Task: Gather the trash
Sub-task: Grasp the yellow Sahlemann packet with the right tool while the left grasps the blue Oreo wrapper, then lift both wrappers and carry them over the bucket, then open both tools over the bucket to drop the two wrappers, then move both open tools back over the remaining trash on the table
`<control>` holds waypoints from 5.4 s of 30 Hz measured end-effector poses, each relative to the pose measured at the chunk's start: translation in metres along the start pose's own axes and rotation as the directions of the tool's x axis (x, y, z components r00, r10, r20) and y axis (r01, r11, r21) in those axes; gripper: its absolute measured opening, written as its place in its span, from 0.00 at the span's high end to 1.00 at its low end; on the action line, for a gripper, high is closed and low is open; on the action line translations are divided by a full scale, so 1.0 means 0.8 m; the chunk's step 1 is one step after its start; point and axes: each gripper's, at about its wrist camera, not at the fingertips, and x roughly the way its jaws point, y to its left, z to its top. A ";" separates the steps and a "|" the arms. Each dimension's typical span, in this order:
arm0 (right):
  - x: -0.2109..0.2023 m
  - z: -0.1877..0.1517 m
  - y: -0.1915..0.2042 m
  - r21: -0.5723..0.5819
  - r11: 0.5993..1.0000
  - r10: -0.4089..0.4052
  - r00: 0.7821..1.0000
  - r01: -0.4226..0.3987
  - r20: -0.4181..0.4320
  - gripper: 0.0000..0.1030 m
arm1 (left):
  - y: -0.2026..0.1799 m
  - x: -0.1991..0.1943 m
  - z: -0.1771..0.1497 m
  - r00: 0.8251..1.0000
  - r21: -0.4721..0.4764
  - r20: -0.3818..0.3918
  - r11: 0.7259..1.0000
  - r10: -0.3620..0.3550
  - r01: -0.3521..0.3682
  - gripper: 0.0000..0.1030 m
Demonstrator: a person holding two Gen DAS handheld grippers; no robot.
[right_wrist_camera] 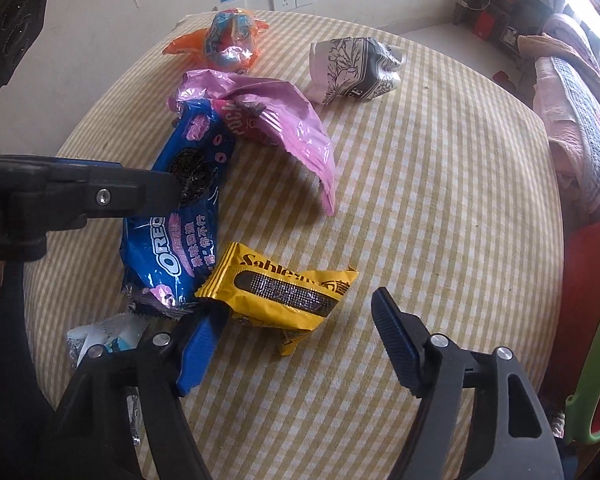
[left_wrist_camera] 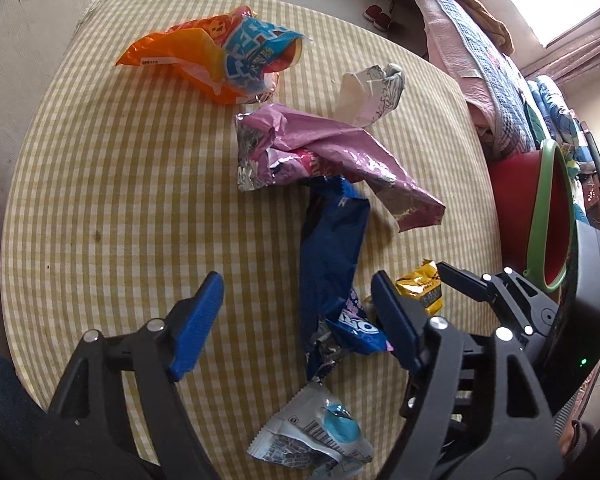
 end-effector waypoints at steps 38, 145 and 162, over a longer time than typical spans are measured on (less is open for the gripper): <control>-0.116 -0.027 -0.053 0.184 0.980 0.048 0.987 -0.076 0.152 0.66 | -0.062 -0.069 -0.014 0.993 0.110 0.116 0.994 -0.036 0.023 0.90; -0.225 -0.099 -0.249 0.467 0.881 -0.214 0.947 0.080 0.241 0.12 | -0.229 -0.103 0.049 0.968 0.290 0.239 0.957 -0.072 0.000 0.05; -0.194 -0.010 -0.127 0.301 0.953 -0.099 0.955 0.010 0.281 0.08 | -0.058 -0.156 0.023 0.955 0.046 0.293 0.997 0.053 -0.069 0.05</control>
